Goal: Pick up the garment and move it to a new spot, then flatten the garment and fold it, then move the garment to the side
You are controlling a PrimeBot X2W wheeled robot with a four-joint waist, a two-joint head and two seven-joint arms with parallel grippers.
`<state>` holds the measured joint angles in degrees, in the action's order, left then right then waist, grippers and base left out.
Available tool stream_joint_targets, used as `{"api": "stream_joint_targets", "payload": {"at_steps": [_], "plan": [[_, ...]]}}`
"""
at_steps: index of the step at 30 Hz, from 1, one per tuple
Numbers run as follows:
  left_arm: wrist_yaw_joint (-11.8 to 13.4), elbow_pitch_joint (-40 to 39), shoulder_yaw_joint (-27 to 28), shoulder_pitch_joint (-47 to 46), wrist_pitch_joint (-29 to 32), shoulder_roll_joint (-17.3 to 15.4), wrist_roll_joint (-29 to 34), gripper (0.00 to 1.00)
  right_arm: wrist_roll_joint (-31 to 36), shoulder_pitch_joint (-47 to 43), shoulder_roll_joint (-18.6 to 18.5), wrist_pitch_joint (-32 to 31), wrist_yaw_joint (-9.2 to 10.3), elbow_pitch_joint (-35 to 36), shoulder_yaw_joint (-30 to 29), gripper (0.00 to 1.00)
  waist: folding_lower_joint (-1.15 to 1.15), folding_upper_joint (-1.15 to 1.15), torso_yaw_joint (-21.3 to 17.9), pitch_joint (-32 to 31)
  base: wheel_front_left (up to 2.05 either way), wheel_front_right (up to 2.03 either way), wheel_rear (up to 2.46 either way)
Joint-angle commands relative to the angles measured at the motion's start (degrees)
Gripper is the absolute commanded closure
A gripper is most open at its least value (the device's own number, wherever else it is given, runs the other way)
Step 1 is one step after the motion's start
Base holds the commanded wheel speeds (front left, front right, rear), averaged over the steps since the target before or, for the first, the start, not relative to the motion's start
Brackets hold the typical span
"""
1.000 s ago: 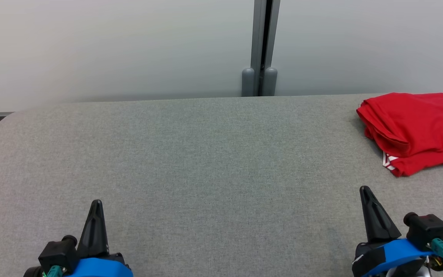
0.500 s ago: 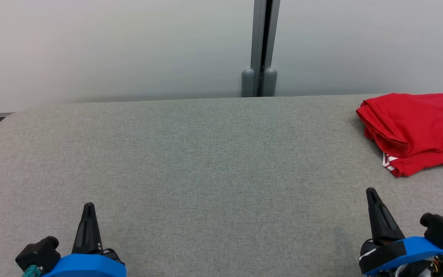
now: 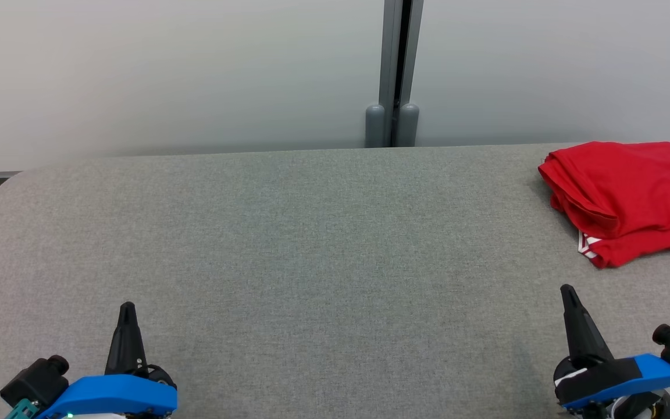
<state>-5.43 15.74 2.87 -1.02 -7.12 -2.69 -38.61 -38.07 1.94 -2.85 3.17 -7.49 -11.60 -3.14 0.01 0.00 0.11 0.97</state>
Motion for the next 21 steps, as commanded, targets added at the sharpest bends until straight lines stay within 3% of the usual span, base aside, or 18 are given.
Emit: {"api": "stream_joint_targets", "payload": {"at_steps": [1,21], "plan": [[-0.27,-0.99,0.31,-1.7,0.5,-0.17,-2.35,1.0,-2.42,1.72,-0.1,-0.4,0.0,0.61,-0.35,1.0,-0.01,0.0,0.0,-0.01,0.0,0.0,0.0],[-0.85,-1.27,1.36,-2.89,4.37,-0.2,-17.33,1.0,-17.55,2.62,-0.1,-3.14,0.0,-0.26,-1.28,1.0,-0.01,0.0,-0.03,-0.18,0.0,0.0,0.0]]}}
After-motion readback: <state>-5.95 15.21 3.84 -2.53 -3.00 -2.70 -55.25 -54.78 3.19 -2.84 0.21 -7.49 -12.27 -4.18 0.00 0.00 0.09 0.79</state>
